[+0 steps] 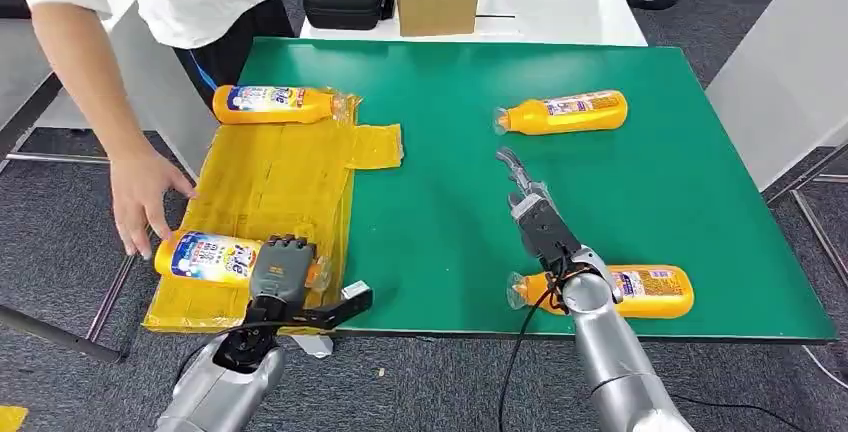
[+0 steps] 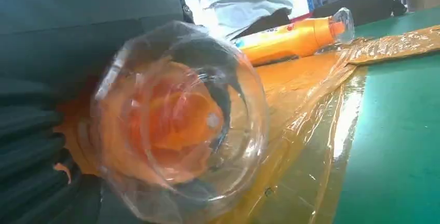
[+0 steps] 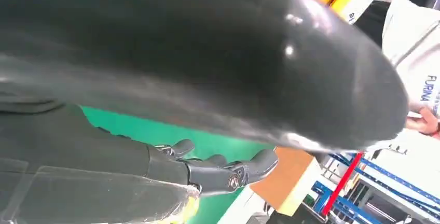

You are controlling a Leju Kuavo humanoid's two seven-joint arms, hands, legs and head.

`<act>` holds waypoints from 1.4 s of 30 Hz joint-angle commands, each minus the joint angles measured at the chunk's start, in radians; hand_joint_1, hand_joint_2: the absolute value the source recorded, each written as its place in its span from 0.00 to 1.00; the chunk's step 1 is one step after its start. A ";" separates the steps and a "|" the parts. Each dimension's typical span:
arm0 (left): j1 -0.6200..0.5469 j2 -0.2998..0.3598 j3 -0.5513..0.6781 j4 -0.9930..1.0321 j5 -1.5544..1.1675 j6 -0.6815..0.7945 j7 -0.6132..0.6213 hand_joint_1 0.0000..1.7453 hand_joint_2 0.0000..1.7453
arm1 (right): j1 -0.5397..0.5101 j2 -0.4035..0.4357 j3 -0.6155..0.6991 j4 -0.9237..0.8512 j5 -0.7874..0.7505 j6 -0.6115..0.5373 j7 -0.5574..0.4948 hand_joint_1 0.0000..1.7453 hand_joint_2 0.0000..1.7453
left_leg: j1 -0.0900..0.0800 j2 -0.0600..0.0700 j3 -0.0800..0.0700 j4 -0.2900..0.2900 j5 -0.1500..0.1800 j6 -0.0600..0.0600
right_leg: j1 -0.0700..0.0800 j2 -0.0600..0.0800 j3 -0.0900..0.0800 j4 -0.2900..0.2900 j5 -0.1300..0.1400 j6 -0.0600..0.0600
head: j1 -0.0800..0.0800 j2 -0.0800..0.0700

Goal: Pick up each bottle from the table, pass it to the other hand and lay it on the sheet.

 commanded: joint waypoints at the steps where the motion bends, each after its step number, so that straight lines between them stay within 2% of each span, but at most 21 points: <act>1: -0.035 -0.020 0.035 0.089 0.001 -0.013 -0.005 0.00 1.00 | -0.024 -0.012 0.000 0.059 -0.007 0.008 0.000 0.00 0.00 | 0.002 0.001 0.006 0.000 -0.003 -0.003 | 0.002 0.000 0.007 -0.001 -0.002 -0.002 | 0.000 0.000; 9: -0.036 -0.022 0.007 0.106 0.001 -0.006 -0.003 0.00 1.00 | -0.001 -0.015 -0.015 0.045 -0.019 0.002 -0.005 0.00 0.00 | 0.001 0.000 0.005 -0.001 -0.001 -0.001 | 0.001 0.000 0.005 -0.001 -0.001 -0.001 | 0.000 0.000; 10: -0.037 -0.024 0.006 0.105 0.001 -0.006 -0.003 0.00 0.00 | 0.001 -0.016 -0.015 0.045 -0.018 0.002 -0.005 0.00 0.00 | 0.001 0.000 0.007 -0.001 -0.003 -0.002 | 0.001 0.000 0.008 -0.001 -0.002 -0.002 | 0.000 0.000; 16: -0.025 -0.005 -0.033 0.058 0.001 -0.071 0.009 0.00 0.00 | 0.011 -0.011 -0.023 0.041 -0.017 -0.009 -0.005 0.00 0.00 | 0.001 0.001 0.006 0.000 -0.002 -0.002 | 0.001 0.000 0.006 -0.001 -0.002 -0.002 | 0.000 0.000; 19: -0.018 0.019 -0.071 0.028 0.001 -0.107 0.035 0.00 0.00 | 0.015 -0.009 -0.027 0.037 -0.017 -0.010 -0.007 0.00 0.00 | 0.000 0.000 0.003 -0.001 -0.001 -0.001 | 0.000 0.000 0.003 -0.001 -0.001 -0.001 | 0.000 0.000; 23: 0.008 0.064 -0.117 -0.035 0.001 -0.199 0.054 0.00 0.00 | 0.022 -0.004 -0.031 0.031 -0.019 -0.010 -0.008 0.00 0.00 | 0.001 0.002 0.006 -0.001 -0.002 -0.002 | 0.001 0.001 0.006 -0.001 -0.002 -0.002 | 0.000 0.000; 29: 0.048 0.091 -0.124 -0.119 0.001 -0.197 0.040 0.00 0.00 | 0.033 -0.003 -0.037 0.022 -0.018 -0.017 -0.007 0.00 0.00 | 0.001 0.003 0.007 -0.001 -0.003 -0.002 | 0.001 0.003 0.007 -0.001 -0.002 -0.002 | 0.000 0.000; 30: 0.052 0.085 -0.109 -0.146 0.001 -0.132 0.054 0.00 1.00 | 0.044 -0.003 -0.041 0.008 -0.018 -0.019 -0.004 0.00 0.00 | 0.002 0.004 0.008 -0.001 -0.004 -0.003 | 0.002 0.003 0.008 -0.001 -0.002 -0.003 | 0.000 0.000; 31: 0.057 0.073 -0.084 -0.184 0.001 -0.134 0.040 0.00 1.00 | 0.056 -0.006 -0.044 -0.012 -0.017 -0.015 0.002 0.00 0.00 | 0.001 0.002 0.005 -0.001 -0.002 -0.002 | 0.001 0.002 0.005 -0.001 -0.001 -0.002 | 0.000 0.000; 33: 0.075 0.016 0.013 -0.250 0.070 -0.008 -0.046 0.00 1.00 | 0.074 -0.008 -0.049 -0.041 -0.014 -0.015 0.010 0.00 0.00 | 0.002 0.001 0.005 0.000 -0.003 -0.002 | 0.002 0.000 0.006 0.000 -0.002 -0.002 | 0.000 0.000; 35: 0.075 -0.010 0.064 -0.287 0.142 0.056 -0.106 0.00 1.00 | 0.089 -0.011 -0.049 -0.072 -0.009 -0.011 0.022 0.00 0.00 | 0.001 0.000 0.003 0.001 -0.002 -0.002 | 0.002 -0.001 0.004 0.000 -0.002 -0.002 | 0.000 0.000; 39: 0.087 -0.039 0.123 -0.330 0.356 0.230 -0.253 0.00 1.00 | 0.063 -0.018 -0.030 -0.068 -0.005 -0.010 0.023 0.00 0.00 | 0.002 0.001 0.006 0.002 -0.004 -0.002 | 0.002 0.001 0.006 0.001 -0.003 -0.002 | 0.000 0.000; 42: 0.096 -0.056 0.145 -0.368 0.615 0.320 -0.430 0.00 1.00 | 0.033 -0.023 -0.015 -0.058 -0.007 -0.013 0.026 0.00 0.00 | 0.001 0.003 0.005 0.002 -0.004 -0.002 | 0.002 0.002 0.005 0.001 -0.002 -0.002 | 0.000 0.000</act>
